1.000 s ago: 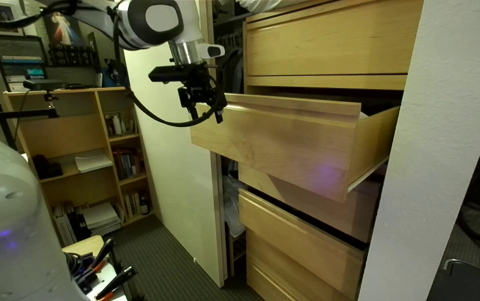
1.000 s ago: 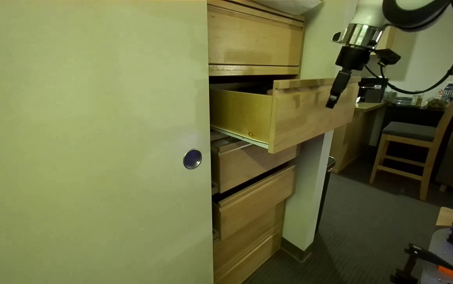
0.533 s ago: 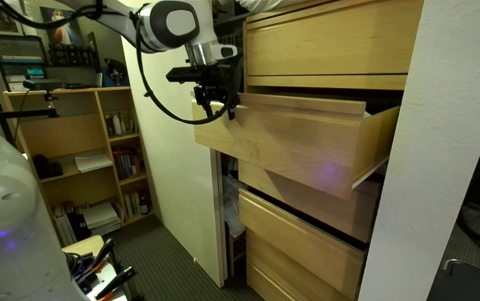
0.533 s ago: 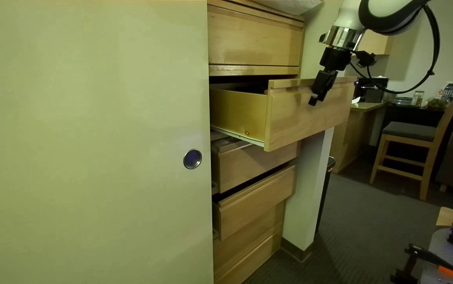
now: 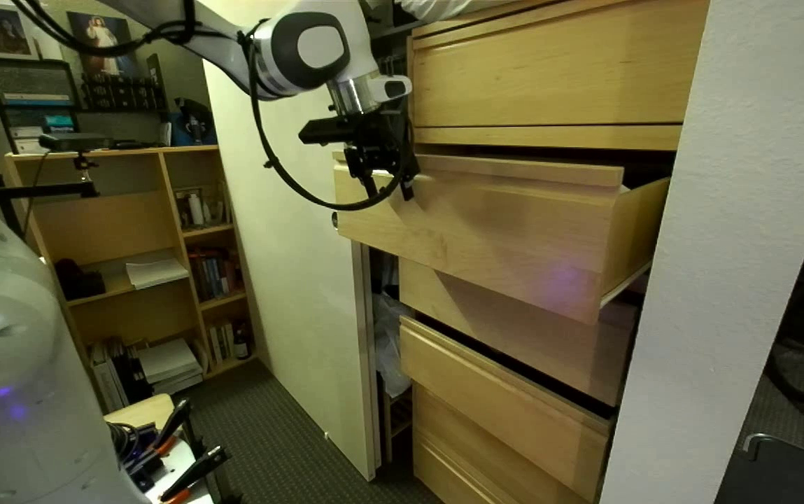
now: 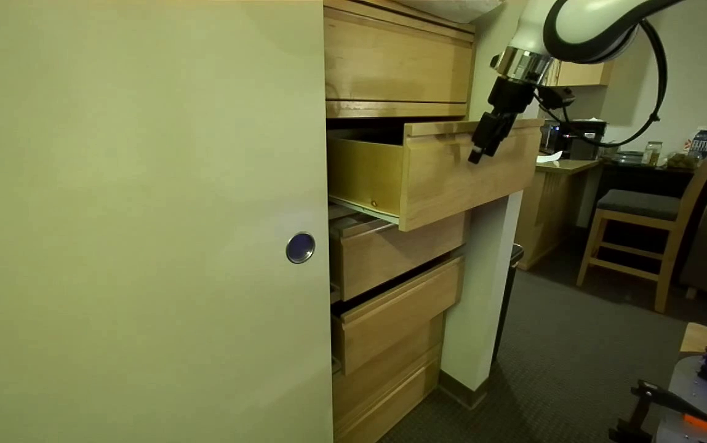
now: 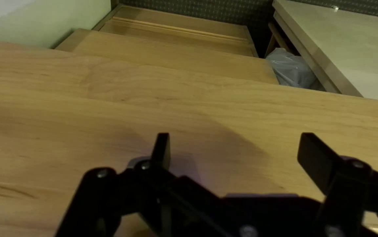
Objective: Close the second drawer from the top.
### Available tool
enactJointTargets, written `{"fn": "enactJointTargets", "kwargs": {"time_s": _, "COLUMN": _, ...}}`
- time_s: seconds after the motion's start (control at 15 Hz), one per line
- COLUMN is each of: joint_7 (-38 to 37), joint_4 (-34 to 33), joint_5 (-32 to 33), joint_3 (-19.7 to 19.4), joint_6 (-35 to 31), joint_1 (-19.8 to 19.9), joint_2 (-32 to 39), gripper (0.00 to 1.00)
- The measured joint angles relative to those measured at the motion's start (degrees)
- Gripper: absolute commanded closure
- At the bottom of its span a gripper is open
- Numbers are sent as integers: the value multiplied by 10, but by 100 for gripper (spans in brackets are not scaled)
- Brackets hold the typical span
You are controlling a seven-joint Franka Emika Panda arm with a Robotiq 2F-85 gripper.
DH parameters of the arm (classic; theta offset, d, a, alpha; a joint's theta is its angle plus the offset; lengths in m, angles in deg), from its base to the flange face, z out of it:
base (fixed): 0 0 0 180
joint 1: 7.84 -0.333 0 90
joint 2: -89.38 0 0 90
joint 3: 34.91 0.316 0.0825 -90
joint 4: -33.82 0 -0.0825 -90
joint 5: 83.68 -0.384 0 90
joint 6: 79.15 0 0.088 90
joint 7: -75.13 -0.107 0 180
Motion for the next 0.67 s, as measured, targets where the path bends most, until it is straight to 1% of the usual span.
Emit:
{"fn": "enactJointTargets", "kwargs": {"time_s": 0.33, "joint_7": -18, "joint_4": -14, "joint_5": 11, "joint_3": 1, "joint_6": -11, "joint_1": 7, "joint_2": 17, "gripper": 0}}
{"fn": "enactJointTargets", "kwargs": {"time_s": 0.67, "joint_7": -59, "joint_4": -40, "joint_5": 29, "joint_3": 8, "joint_6": -22, "joint_1": 12, "joint_2": 44, "gripper": 0}}
